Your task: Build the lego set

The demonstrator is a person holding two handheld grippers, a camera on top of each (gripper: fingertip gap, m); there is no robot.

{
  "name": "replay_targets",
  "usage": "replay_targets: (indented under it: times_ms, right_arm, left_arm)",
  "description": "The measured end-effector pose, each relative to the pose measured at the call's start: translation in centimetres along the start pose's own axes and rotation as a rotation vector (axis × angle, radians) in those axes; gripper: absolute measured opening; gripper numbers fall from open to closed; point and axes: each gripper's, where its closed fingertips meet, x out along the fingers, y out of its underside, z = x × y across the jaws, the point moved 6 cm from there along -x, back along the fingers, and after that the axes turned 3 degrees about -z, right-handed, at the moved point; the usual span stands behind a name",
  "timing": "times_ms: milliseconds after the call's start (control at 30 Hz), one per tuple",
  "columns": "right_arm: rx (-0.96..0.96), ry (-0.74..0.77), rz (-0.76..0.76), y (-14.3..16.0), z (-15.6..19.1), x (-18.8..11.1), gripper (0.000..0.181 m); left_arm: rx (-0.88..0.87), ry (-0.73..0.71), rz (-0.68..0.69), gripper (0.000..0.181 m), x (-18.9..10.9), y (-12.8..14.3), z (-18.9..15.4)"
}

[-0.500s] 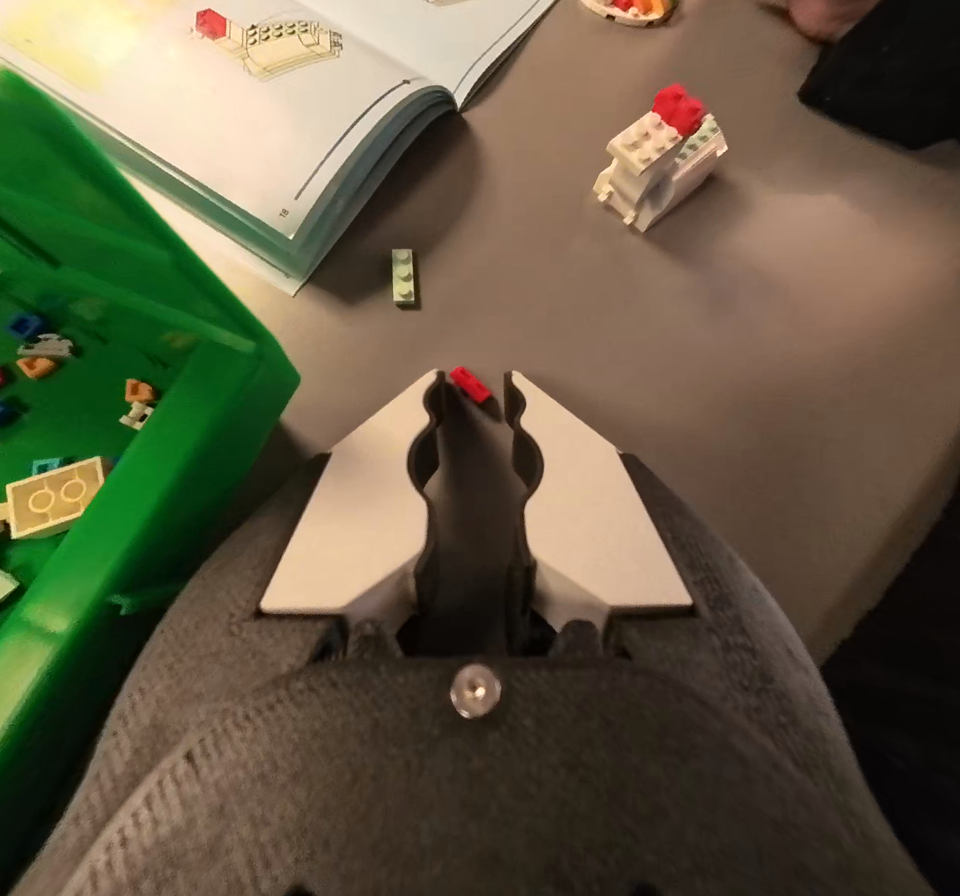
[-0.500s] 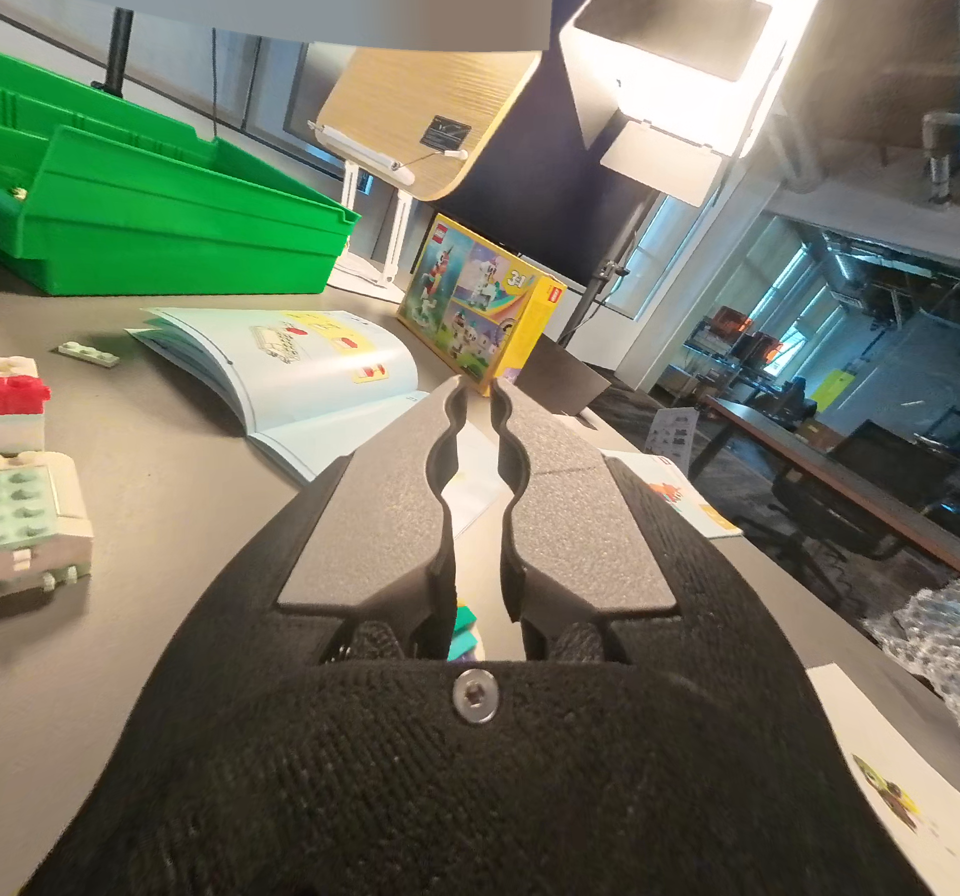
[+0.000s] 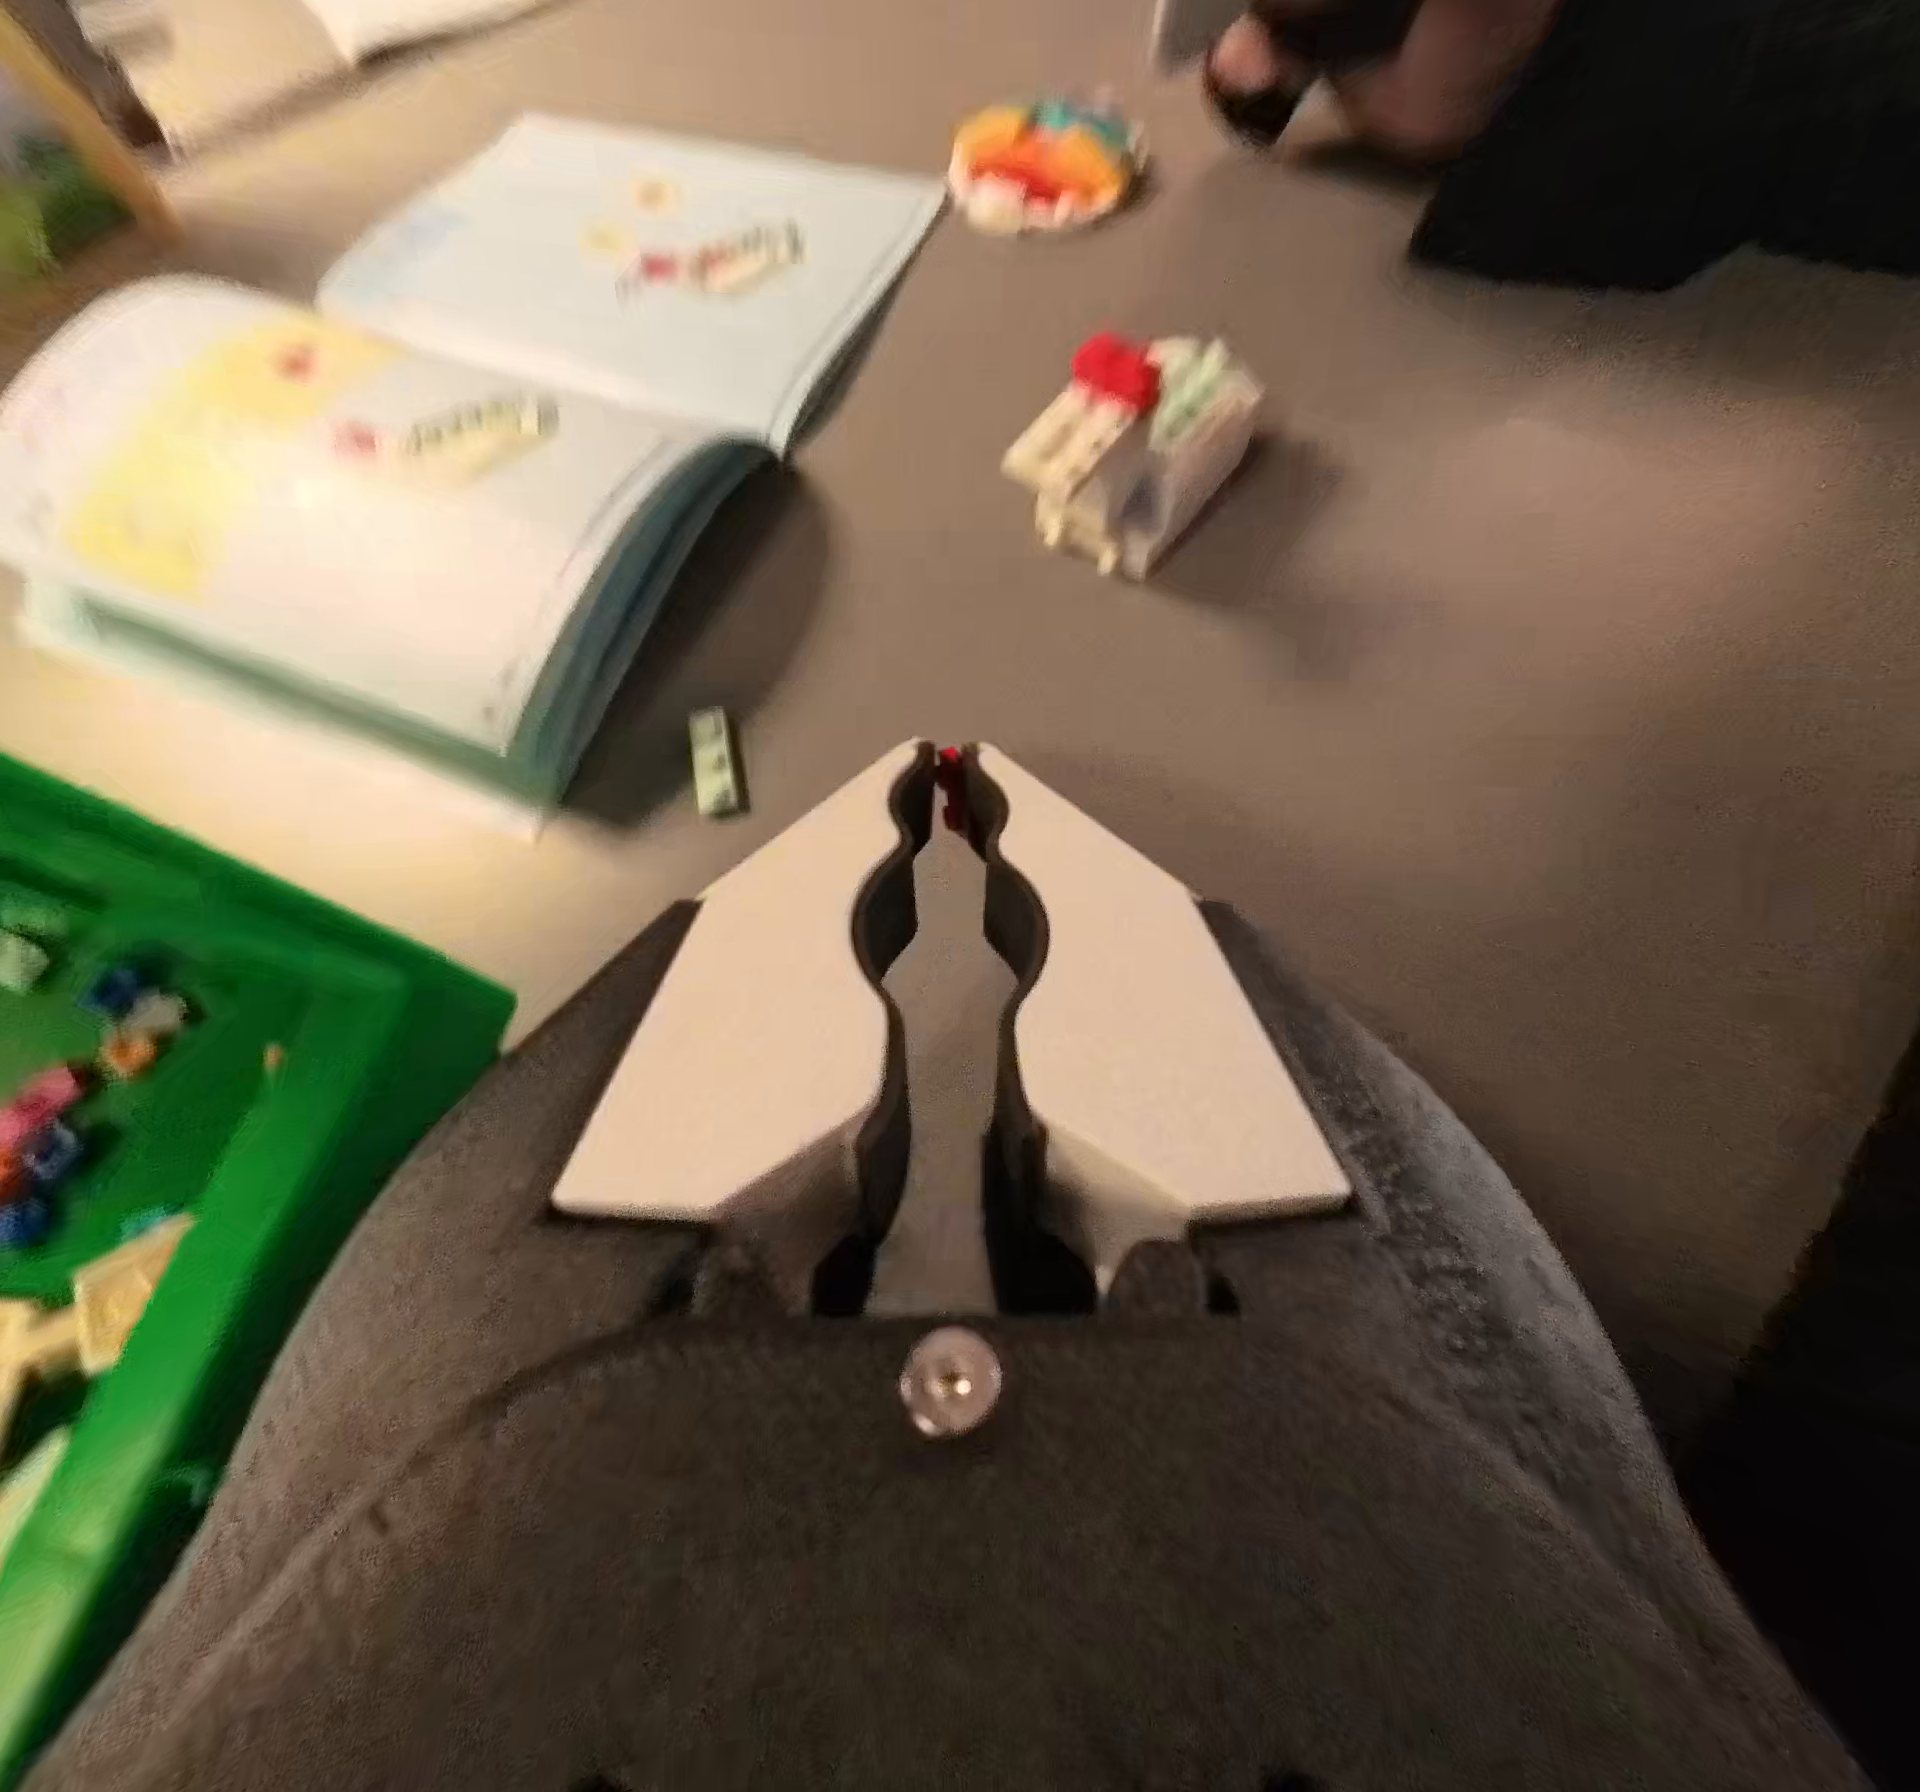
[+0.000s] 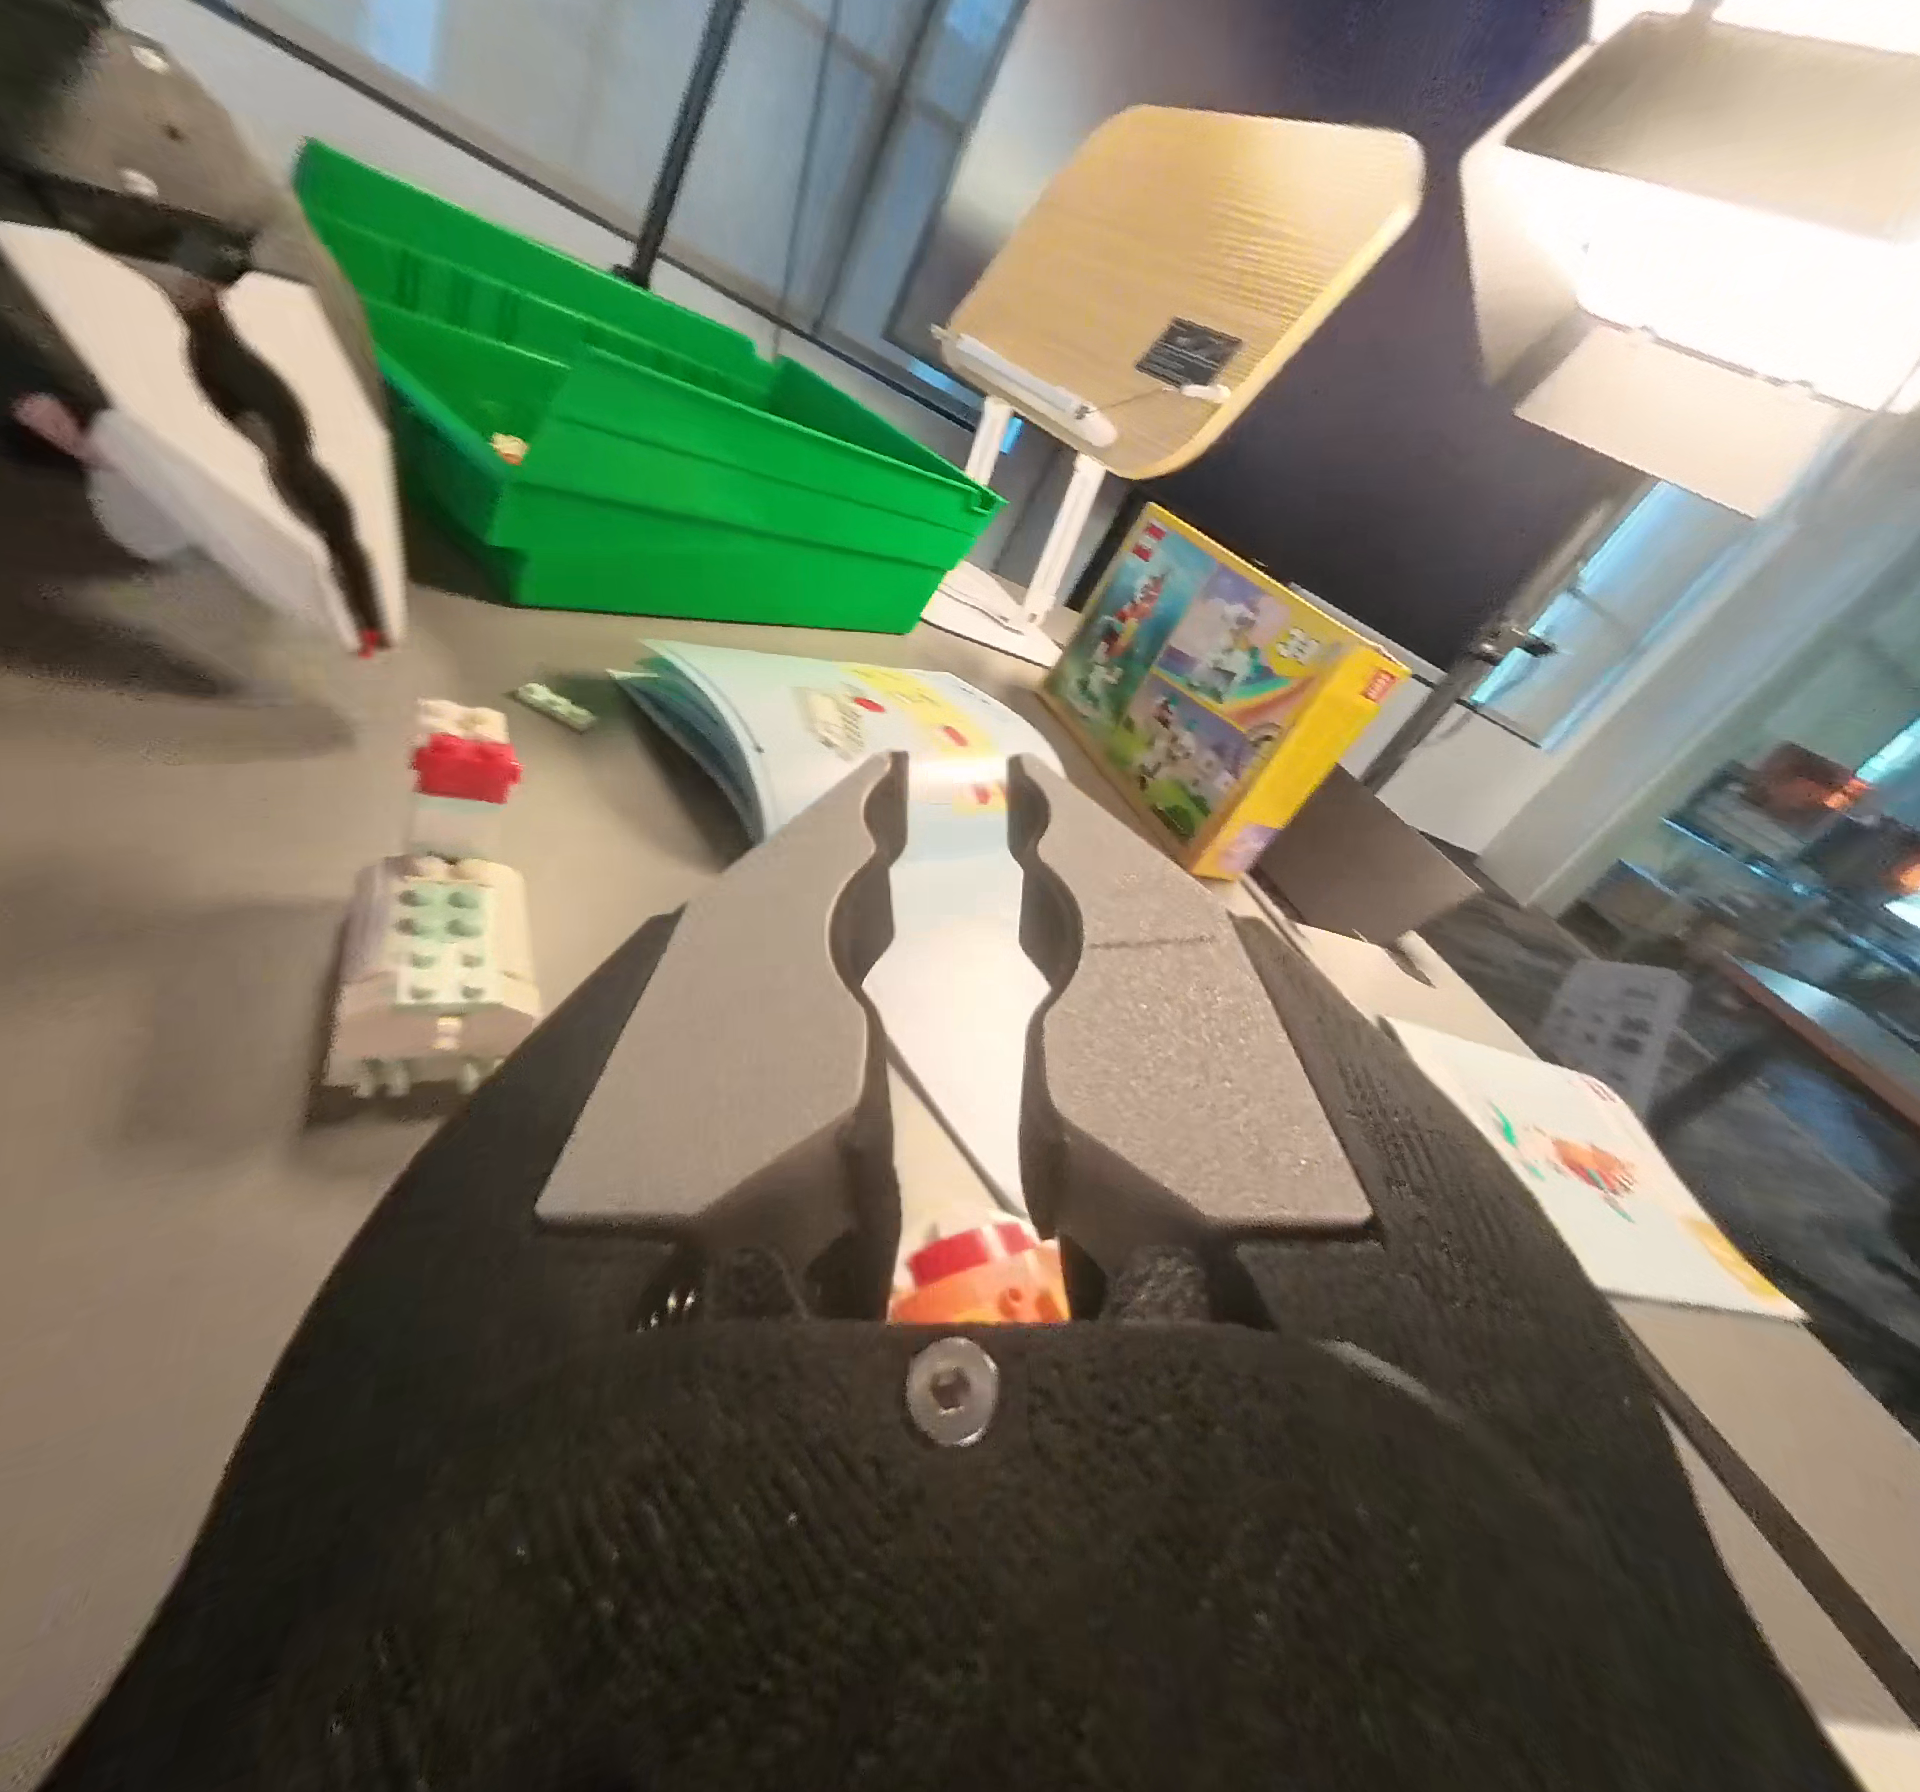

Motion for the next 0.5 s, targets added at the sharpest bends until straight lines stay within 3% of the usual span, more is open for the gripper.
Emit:
replay_targets:
  times_ms: [200, 333, 400, 500]
  right_arm:
    - [0.247, -0.282, -0.081, -3.3, 2.4, 0.9, 0.019]
    - [0.684, -0.543, 0.018, -4.9, 4.6, 2.8, 0.013]
    - [0.859, -0.682, 0.054, -5.8, 5.9, 3.4, 0.023]
    - [0.813, -0.648, -0.047, -6.8, 6.5, 3.8, 0.024]
  left_arm:
    - [0.315, -0.081, -0.289, 0.004, -1.1, -3.9, -1.7]
    - [0.434, -0.091, -0.436, 0.003, -1.5, -5.8, -2.9]
    - [0.415, -0.056, -0.508, 0.003, -1.6, -6.7, -3.5]
    - [0.142, 0.142, -0.651, 0.003, -2.1, -8.2, -4.1]
